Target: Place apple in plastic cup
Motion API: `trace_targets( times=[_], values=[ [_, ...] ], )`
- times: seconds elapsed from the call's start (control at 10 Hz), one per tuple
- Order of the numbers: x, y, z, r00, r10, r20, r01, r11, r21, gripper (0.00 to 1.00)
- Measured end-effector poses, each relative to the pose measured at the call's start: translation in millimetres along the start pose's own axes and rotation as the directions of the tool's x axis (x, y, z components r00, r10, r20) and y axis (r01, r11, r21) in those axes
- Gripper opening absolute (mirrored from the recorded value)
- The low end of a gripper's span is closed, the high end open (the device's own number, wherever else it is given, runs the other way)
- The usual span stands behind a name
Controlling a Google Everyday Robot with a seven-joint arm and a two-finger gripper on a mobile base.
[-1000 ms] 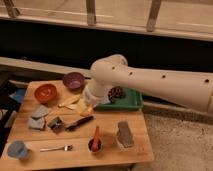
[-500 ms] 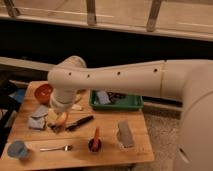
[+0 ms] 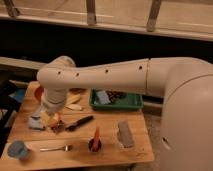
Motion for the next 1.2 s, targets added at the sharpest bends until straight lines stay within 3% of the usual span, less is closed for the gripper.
trace_targets(
  times=[0.3, 0.6, 0.9, 1.2],
  values=[
    [-8, 6, 12, 0.998, -0.032, -0.048, 0.032, 0.999, 0.007, 0.0],
    [-47, 33, 56, 0.991, -0.106, -0.086, 0.102, 0.994, -0.045, 0.0],
    [-71, 72, 90, 0.972, -0.209, -0.106, 0.197, 0.974, -0.114, 0.0],
    [-72, 76, 92, 0.97, -0.217, -0.106, 0.205, 0.972, -0.118, 0.0]
  ],
)
